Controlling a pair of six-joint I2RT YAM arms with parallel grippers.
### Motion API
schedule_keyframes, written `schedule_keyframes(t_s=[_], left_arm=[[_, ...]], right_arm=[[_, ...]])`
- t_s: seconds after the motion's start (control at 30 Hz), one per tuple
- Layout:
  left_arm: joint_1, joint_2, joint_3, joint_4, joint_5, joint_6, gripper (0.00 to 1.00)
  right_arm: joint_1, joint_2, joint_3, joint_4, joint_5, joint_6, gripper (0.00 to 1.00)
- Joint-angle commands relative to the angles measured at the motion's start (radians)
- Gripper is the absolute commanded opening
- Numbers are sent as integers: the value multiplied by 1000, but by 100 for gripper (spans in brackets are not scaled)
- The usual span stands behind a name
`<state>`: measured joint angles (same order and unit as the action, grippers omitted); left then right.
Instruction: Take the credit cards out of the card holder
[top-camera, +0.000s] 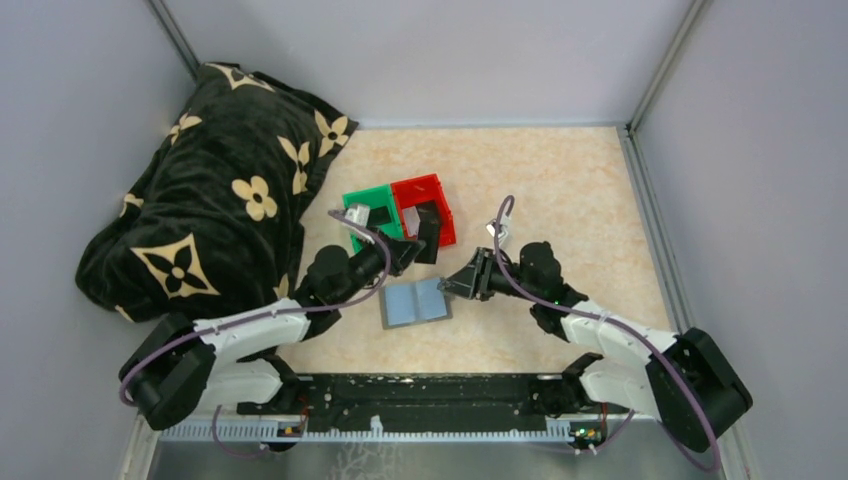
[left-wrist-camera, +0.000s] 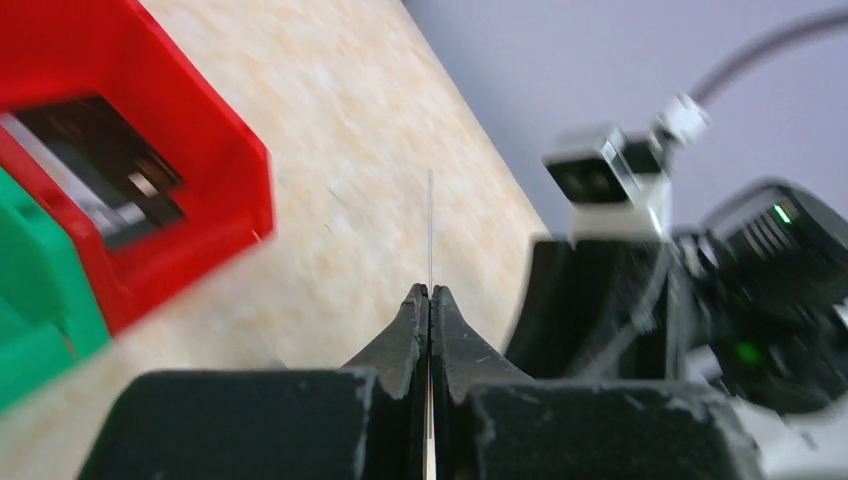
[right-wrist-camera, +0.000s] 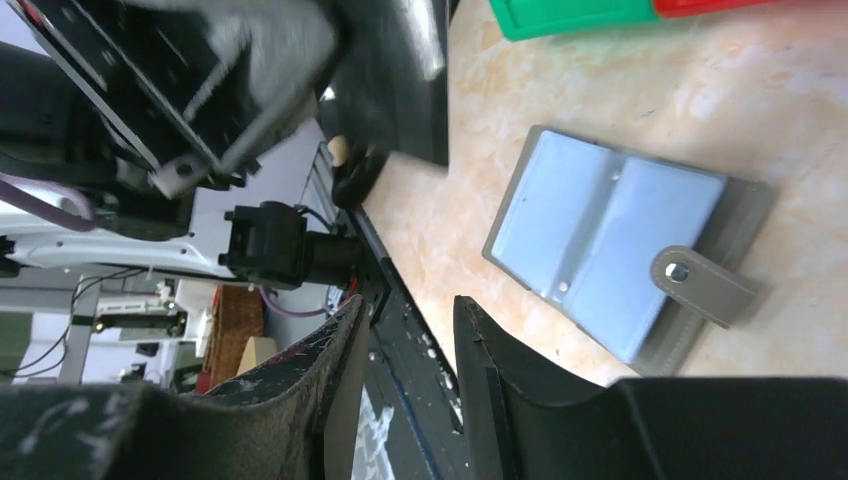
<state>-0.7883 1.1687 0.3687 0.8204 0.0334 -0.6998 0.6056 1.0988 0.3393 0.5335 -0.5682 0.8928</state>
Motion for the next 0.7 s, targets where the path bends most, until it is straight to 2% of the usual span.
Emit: schedule_keyframes(t_s=[0.0, 0.33, 0.5, 0.67], left_arm=[[22, 122, 177, -188, -270, 120, 0], [64, 517, 476, -174, -489, -83, 0], [100, 666, 651, -241, -455, -134, 0], [131, 736, 702, -276, -456, -241, 0]], right_arm=[[-37, -65, 68, -81, 19, -66, 37], [-84, -164, 72, -230, 26, -102, 36], [-111, -207, 84, -318, 22, -140, 36], [-143, -218, 85, -348, 14, -153, 35]])
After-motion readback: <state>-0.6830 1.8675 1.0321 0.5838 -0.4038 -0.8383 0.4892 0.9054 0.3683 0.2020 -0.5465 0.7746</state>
